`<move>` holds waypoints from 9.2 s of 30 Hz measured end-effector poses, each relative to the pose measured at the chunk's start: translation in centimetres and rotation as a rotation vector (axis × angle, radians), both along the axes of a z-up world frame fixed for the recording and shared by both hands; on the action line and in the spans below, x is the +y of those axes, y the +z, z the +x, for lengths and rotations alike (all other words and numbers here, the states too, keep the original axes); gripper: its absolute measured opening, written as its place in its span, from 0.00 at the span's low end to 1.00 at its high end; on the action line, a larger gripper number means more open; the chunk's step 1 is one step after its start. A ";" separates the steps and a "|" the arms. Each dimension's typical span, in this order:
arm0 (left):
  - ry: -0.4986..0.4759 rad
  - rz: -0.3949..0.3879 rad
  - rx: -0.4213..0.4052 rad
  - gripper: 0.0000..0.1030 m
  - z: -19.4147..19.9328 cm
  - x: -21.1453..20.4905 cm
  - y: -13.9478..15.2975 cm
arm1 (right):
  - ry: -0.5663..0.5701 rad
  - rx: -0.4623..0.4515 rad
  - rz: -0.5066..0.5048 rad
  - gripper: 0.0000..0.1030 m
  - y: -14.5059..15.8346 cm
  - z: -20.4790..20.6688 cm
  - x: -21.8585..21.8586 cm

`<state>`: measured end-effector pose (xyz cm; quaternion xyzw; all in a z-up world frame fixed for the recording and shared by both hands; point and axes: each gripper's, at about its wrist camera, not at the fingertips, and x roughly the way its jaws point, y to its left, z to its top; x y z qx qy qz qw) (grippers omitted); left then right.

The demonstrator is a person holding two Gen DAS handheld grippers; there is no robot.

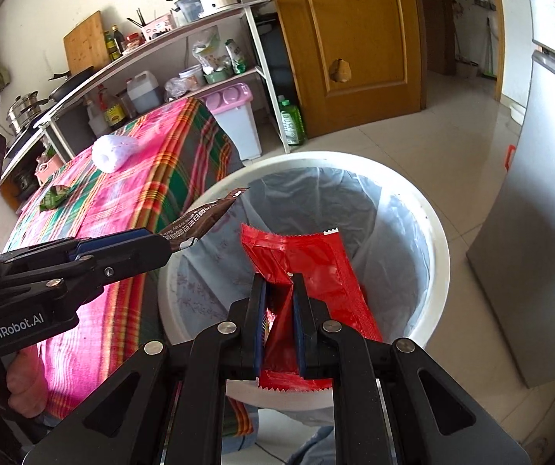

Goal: Collect trash

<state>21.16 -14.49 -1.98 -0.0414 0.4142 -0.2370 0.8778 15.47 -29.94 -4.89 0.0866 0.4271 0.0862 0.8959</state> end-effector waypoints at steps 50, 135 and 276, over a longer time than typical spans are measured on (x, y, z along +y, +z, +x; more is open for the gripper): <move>0.278 -0.027 -0.153 0.31 -8.1 13.9 4.6 | 0.239 -0.160 -0.014 0.30 7.0 -3.9 11.5; 0.531 0.037 -0.001 0.32 4.0 31.4 -0.5 | 0.337 -0.034 -0.045 0.19 3.1 16.7 23.1; 0.128 0.020 -0.189 0.50 -15.4 7.6 3.6 | -0.015 -0.214 -0.092 0.42 7.1 -14.4 7.5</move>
